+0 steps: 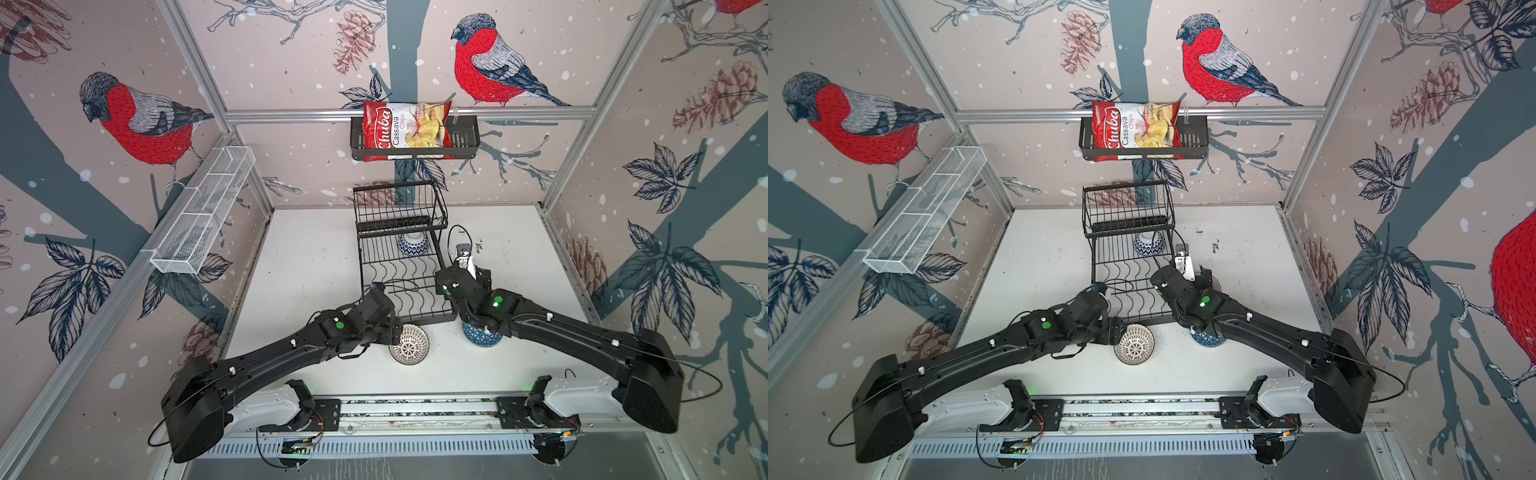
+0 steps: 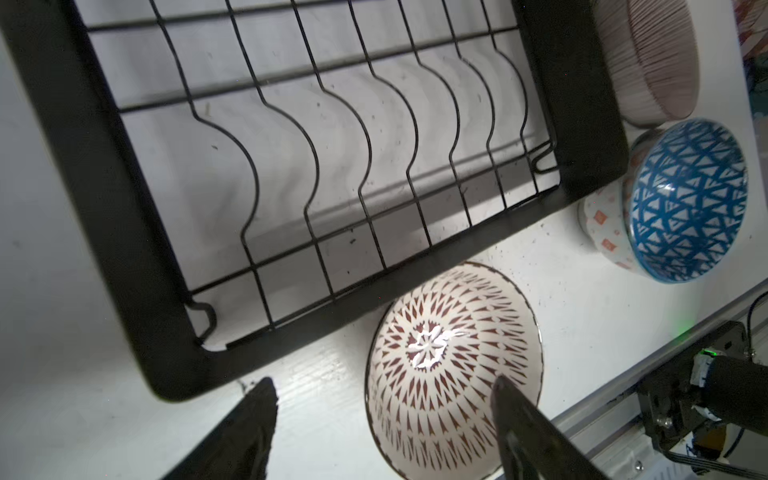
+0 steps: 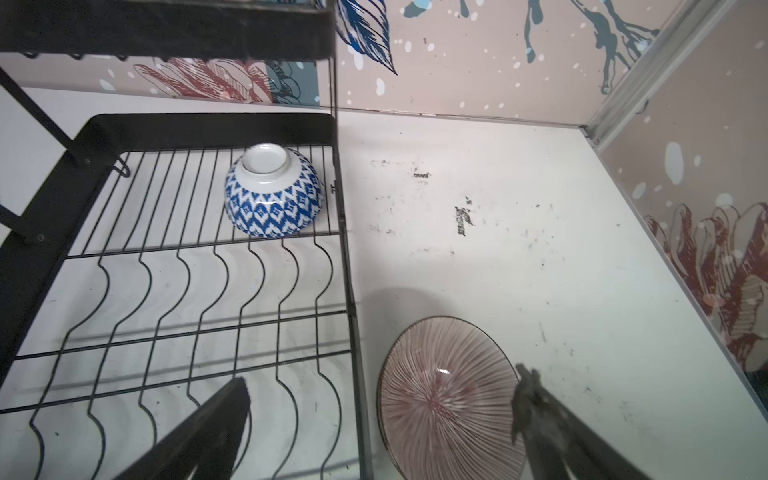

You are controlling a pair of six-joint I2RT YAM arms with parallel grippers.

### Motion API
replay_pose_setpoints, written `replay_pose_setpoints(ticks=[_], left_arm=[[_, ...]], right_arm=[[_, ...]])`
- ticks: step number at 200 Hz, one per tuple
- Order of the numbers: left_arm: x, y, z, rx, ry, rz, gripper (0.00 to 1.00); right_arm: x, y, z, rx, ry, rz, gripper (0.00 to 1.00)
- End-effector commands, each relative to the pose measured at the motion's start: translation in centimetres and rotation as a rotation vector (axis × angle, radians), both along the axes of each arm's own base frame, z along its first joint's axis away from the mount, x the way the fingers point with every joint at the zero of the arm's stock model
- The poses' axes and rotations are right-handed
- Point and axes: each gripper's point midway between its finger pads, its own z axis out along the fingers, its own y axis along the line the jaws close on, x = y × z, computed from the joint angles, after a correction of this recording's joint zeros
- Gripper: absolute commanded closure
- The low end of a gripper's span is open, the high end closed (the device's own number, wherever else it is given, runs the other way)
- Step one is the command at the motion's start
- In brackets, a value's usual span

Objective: Load the bowls into the dish rack
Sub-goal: 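Move the right gripper toward the blue bowl while the left reaches the maroon bowl, then grasp the white maroon-patterned bowl rim with the left gripper and lift it toward the rack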

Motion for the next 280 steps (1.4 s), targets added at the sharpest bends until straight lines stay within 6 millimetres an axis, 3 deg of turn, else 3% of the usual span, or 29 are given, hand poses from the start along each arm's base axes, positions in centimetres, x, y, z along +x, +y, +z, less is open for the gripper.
replay_pose_setpoints(ticks=[1, 39, 89, 152, 205, 247, 280], left_arm=[[-0.7, -0.1, -1.3, 0.026, 0.047, 0.034, 0.21], [-2.0, -1.6, -3.8, 0.042, 0.143, 0.002, 0.28], [-3.3, -1.9, -6.3, 0.123, 0.214, -0.014, 0.41], [-3.2, -2.7, -6.4, 0.085, 0.201, -0.027, 0.62], [-3.4, -1.8, -7.1, 0.112, 0.196, -0.027, 0.78], [-3.6, -1.9, -7.0, 0.099, 0.182, -0.059, 0.99], [-3.4, -2.5, -5.5, 0.051, 0.129, -0.099, 1.0]], right_arm=[[-0.4, -1.6, 0.1, 0.011, -0.011, -0.047, 0.0], [-0.6, -3.0, 0.5, 0.061, -0.04, -0.061, 0.0], [-0.5, -3.5, -0.8, 0.06, -0.02, -0.074, 0.01], [-0.6, -3.1, -1.5, 0.057, 0.008, -0.068, 0.0], [-0.8, -3.2, -1.7, 0.067, 0.01, -0.065, 0.0], [-0.7, -2.9, -1.7, 0.067, 0.014, -0.056, 0.01], [-0.3, -2.0, -1.4, 0.064, 0.016, -0.028, 0.0]])
